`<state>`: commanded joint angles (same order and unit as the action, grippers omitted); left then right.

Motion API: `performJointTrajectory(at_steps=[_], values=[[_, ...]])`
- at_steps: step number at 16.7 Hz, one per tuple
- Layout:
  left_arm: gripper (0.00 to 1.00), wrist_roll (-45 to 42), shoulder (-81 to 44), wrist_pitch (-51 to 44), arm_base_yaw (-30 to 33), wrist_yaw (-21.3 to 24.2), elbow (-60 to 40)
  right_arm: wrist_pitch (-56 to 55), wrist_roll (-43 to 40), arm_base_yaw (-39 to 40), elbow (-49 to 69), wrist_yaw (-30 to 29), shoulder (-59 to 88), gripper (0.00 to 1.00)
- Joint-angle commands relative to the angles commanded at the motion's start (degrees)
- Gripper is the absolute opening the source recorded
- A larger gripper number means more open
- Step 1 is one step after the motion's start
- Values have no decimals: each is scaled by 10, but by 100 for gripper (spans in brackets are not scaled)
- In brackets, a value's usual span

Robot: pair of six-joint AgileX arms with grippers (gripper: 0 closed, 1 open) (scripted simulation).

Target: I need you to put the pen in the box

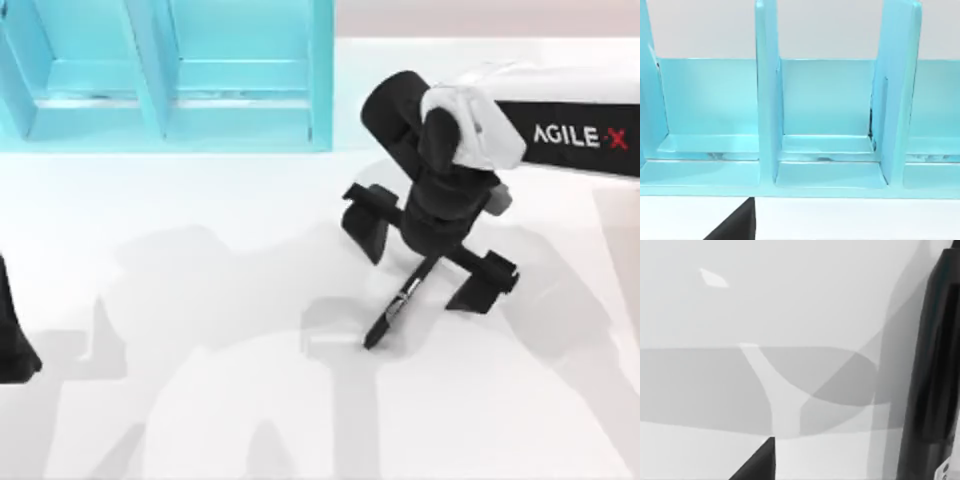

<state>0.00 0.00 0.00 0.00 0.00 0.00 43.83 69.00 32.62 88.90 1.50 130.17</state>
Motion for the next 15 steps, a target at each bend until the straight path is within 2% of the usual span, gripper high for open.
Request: performJointTrajectory(at_steps=[8,15], values=[[100,0,0,0,0,0,0,0,0,0,0,0,0,2],[100,0,0,0,0,0,0,0,0,0,0,0,0,0]])
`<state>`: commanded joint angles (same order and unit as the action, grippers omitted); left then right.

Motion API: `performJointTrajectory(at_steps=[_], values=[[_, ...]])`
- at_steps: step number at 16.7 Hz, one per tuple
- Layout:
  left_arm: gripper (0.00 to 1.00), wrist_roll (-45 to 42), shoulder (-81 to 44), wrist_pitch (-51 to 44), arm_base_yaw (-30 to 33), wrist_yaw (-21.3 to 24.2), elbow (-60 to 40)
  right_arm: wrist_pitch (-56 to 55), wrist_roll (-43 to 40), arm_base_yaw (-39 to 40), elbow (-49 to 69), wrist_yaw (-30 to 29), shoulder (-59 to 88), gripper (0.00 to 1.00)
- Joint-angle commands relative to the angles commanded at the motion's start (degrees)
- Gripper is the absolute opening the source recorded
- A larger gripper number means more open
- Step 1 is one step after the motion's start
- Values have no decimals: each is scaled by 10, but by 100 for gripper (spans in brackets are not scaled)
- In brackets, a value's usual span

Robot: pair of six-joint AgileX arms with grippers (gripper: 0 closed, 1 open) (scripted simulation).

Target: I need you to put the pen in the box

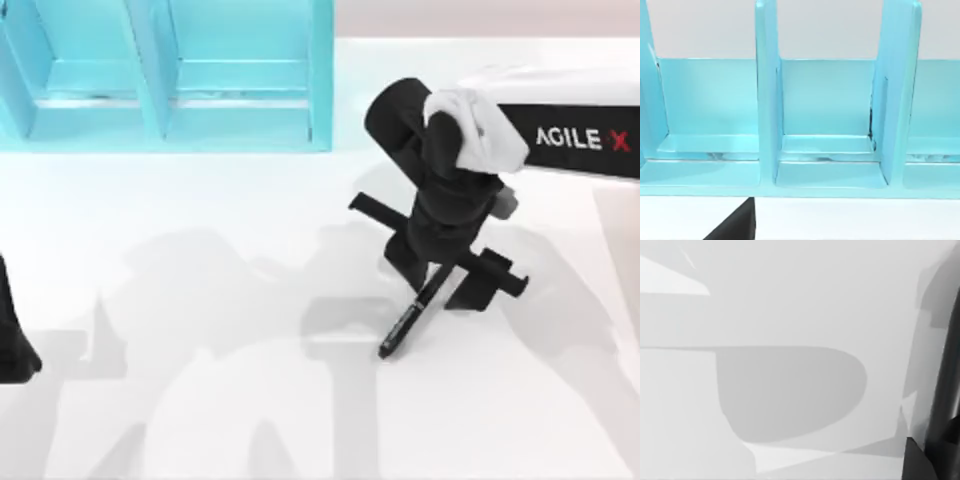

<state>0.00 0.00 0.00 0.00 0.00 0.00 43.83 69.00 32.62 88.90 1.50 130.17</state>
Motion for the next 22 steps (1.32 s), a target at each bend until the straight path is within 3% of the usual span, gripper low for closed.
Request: performJointTrajectory(at_steps=[4,13,19,22], values=[[100,0,0,0,0,0,0,59,-21,-3,9,-16,-46,0],[100,0,0,0,0,0,0,246,-22,-5,145,-16,-93,0],[100,0,0,0,0,0,0,250,-23,-5,149,-15,-95,0],[100,0,0,0,0,0,0,253,-29,-43,147,-15,-99,0]])
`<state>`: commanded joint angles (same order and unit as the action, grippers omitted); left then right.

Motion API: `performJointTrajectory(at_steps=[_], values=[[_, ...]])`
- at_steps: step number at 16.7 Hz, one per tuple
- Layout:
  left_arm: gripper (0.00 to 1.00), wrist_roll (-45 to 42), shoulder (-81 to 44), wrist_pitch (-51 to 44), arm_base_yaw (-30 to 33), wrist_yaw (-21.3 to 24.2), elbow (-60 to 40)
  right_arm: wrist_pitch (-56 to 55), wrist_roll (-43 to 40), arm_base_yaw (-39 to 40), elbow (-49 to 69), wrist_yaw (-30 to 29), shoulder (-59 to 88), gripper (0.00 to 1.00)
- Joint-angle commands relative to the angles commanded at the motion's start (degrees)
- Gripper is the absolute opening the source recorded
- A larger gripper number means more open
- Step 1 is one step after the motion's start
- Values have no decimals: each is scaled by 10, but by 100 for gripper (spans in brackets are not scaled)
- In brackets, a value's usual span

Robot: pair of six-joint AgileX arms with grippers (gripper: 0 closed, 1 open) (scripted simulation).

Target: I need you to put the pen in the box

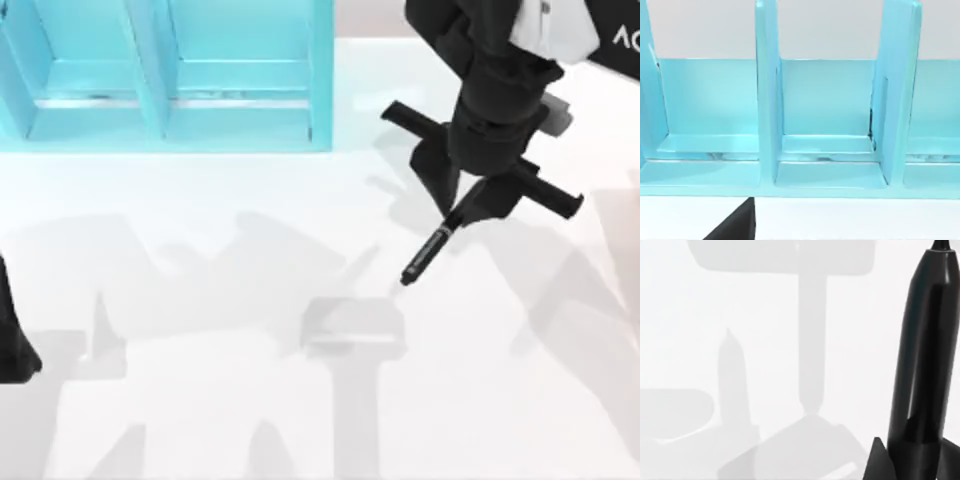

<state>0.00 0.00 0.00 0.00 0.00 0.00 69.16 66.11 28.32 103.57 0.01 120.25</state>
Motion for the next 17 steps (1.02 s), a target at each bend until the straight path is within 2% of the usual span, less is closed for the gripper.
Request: performJointTrajectory(at_steps=[5,13,17], values=[[100,0,0,0,0,0,0,12,-26,-167,-17,1,-21,0],[100,0,0,0,0,0,0,33,-85,-537,-62,-1,-71,0],[100,0,0,0,0,0,0,34,-106,-631,-76,2,-93,0]])
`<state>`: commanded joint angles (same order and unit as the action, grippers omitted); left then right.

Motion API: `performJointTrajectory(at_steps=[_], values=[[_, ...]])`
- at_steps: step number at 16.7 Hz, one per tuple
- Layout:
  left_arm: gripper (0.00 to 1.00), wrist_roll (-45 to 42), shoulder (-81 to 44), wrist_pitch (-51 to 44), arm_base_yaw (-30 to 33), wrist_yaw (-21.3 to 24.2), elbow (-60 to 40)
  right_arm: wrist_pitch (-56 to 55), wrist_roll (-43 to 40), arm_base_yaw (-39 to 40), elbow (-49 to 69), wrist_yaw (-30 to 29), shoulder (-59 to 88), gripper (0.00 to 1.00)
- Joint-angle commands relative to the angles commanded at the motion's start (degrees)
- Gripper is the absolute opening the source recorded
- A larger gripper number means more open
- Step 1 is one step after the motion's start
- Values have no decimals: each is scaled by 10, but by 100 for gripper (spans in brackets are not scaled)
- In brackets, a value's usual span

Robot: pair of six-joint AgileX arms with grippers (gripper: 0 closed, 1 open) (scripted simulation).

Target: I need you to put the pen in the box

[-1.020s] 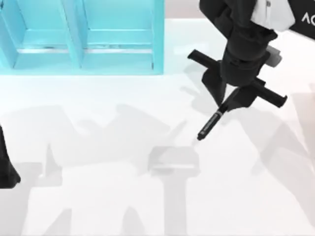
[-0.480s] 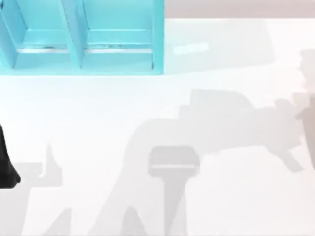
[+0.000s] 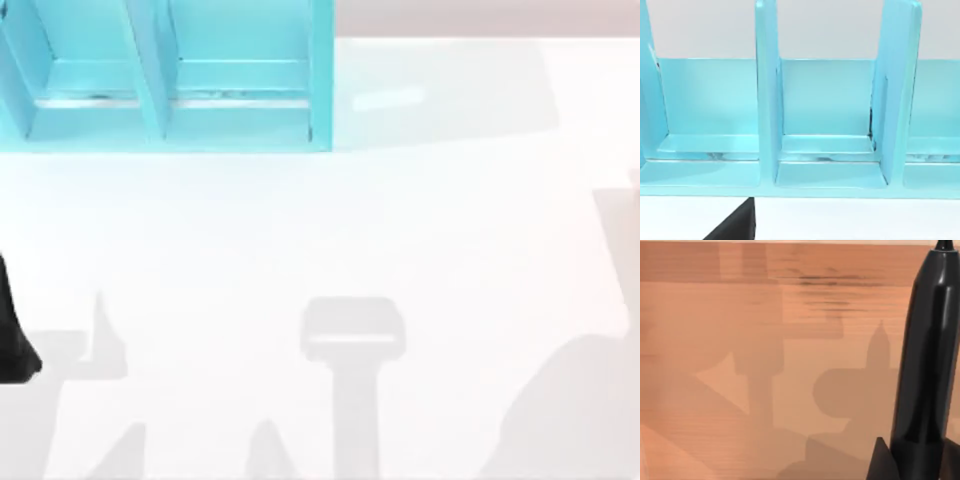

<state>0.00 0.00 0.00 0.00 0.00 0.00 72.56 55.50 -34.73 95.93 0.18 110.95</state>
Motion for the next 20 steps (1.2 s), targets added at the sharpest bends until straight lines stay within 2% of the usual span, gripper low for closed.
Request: performJointTrajectory(at_steps=[8,15,20], values=[[100,0,0,0,0,0,0,-8,2,-7,-9,0,0,0],[100,0,0,0,0,0,0,-117,37,34,-135,0,-18,0],[100,0,0,0,0,0,0,-135,43,35,-153,-1,-19,0]])
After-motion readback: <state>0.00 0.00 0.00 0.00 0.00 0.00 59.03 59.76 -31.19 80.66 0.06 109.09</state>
